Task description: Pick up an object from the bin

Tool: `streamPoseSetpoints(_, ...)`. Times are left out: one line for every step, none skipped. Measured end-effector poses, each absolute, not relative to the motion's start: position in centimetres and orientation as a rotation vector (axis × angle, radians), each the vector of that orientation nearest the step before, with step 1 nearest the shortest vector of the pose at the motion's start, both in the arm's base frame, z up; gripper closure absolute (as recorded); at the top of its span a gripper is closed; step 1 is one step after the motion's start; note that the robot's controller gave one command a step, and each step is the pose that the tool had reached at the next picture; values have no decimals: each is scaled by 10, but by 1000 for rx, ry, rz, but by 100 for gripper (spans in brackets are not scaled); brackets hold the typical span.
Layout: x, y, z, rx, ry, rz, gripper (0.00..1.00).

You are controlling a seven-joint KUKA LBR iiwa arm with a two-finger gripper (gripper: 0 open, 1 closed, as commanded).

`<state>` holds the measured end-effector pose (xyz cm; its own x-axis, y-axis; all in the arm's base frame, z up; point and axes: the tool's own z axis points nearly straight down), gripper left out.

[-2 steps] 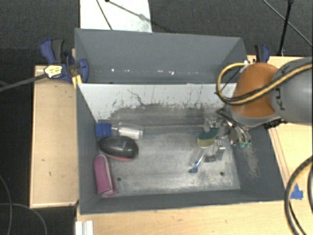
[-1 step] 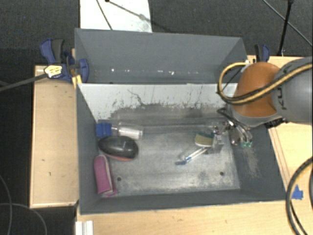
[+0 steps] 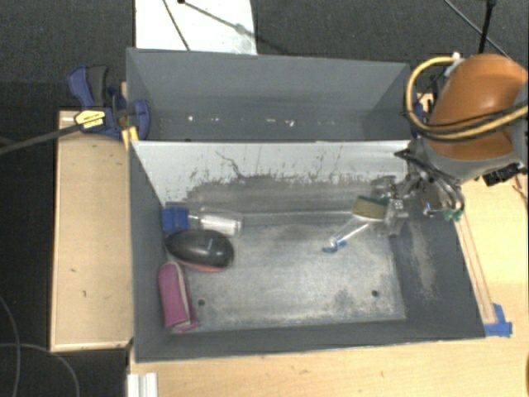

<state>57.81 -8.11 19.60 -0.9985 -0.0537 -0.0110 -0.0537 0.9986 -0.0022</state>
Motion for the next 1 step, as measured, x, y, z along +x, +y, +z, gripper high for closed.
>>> streamPoseSetpoints(562, -71, 234, -82, 3134, -1, 100)
